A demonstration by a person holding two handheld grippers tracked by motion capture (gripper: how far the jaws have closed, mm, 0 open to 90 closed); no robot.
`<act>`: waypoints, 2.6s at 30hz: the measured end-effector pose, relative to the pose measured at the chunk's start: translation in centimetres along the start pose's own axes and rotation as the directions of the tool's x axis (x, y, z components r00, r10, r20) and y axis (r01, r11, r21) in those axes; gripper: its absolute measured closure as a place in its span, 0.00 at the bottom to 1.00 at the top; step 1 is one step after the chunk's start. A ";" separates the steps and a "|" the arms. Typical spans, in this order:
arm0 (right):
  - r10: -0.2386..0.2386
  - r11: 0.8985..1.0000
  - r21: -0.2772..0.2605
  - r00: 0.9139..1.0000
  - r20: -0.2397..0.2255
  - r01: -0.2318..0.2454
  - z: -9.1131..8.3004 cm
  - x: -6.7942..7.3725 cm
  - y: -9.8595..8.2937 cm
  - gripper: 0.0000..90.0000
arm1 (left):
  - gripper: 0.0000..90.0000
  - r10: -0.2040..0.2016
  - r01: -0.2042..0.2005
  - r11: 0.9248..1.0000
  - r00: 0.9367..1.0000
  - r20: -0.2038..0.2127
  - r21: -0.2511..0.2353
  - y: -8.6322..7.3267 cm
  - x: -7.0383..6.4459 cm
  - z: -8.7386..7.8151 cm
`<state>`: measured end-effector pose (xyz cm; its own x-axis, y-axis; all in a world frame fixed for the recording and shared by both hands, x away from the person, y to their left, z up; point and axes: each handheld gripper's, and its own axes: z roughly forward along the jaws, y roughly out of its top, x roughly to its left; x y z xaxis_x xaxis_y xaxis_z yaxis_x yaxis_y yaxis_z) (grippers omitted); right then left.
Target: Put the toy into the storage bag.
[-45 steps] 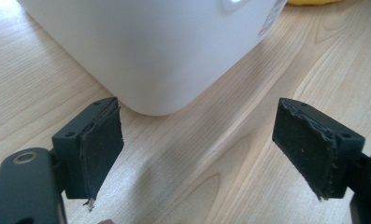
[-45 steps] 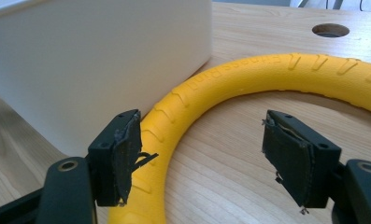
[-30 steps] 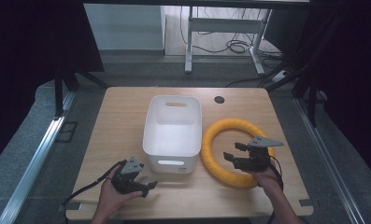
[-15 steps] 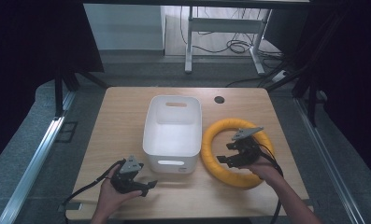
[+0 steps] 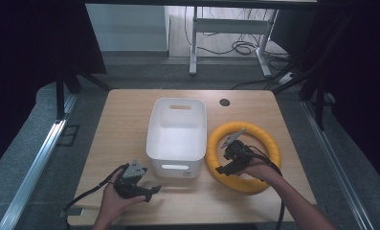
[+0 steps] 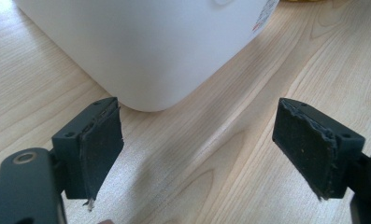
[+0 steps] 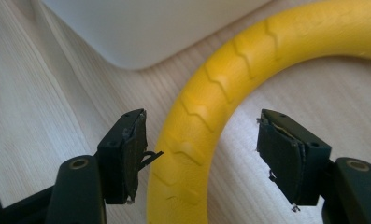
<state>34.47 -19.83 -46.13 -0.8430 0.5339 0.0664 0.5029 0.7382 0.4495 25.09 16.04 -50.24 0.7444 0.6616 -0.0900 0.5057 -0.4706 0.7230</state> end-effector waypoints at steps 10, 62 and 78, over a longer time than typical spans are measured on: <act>-0.036 0.987 0.157 0.999 0.014 0.033 2.7 0.4 -0.2 0.36 | 0.18 0.001 -0.001 1.000 1.000 0.001 0.004 0.0 0.0 0.1; 0.116 0.979 -0.144 0.974 -0.195 -0.146 -3.7 -3.1 -1.9 0.54 | 0.18 0.006 -0.006 1.000 1.000 0.001 0.009 0.0 0.0 0.2; 0.166 0.887 -0.393 0.962 -0.218 -0.242 -8.1 -5.1 -3.8 0.54 | 0.18 0.004 -0.004 1.000 1.000 0.002 0.006 0.0 0.0 0.2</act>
<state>35.33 -28.74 -40.94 -0.7691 0.5458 0.3327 0.5750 0.3635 0.7329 25.16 15.95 -50.35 0.7472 0.6586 -0.0889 0.5054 -0.4763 0.7195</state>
